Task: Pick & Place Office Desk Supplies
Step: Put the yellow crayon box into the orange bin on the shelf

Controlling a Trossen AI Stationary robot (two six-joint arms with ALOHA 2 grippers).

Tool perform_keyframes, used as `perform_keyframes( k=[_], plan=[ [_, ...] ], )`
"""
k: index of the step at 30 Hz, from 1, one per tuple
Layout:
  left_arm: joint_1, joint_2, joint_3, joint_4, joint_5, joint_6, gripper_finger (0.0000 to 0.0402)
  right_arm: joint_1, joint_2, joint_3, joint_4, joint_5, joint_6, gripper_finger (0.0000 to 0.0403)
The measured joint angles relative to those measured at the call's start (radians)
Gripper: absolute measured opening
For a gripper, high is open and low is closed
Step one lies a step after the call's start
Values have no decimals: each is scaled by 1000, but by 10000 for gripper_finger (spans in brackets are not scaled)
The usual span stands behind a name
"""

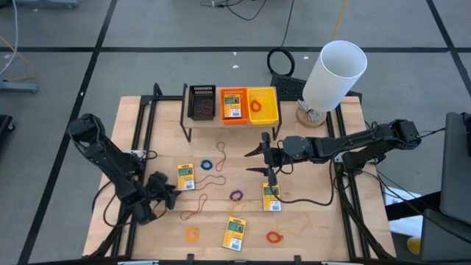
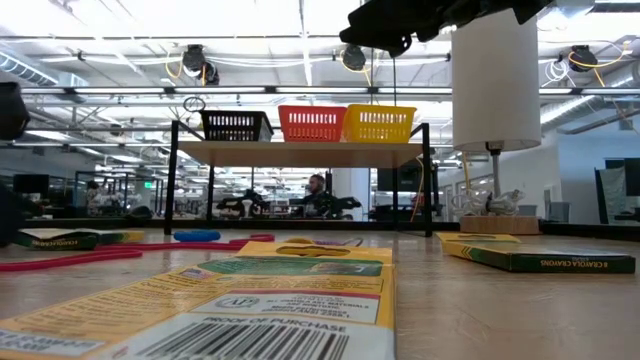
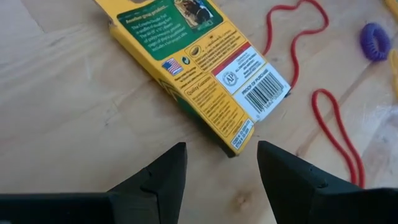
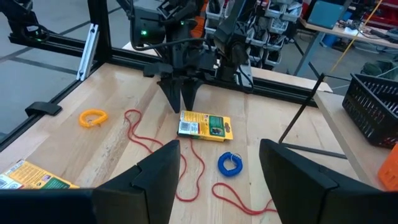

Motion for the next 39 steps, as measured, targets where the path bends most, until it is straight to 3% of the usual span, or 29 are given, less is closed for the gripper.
perform_keyframes(
  k=[17, 20, 23, 24, 39],
  plan=[
    [152, -2, 2, 106, 74, 173, 184, 0, 0, 0, -1, 0, 0, 210],
    [180, -3, 2, 102, 119, 231, 134, 0, 0, 0, -1, 0, 1, 210],
    [195, -2, 0, 115, 134, 306, 35, 0, 0, 0, -1, 0, 6, 210],
    [197, -2, 0, 125, 133, 318, 21, 0, 0, 0, -1, 0, 6, 210],
    [205, 1, -2, 278, 10, 489, 0, 0, 0, 0, -1, 0, 5, 210]
  ],
)
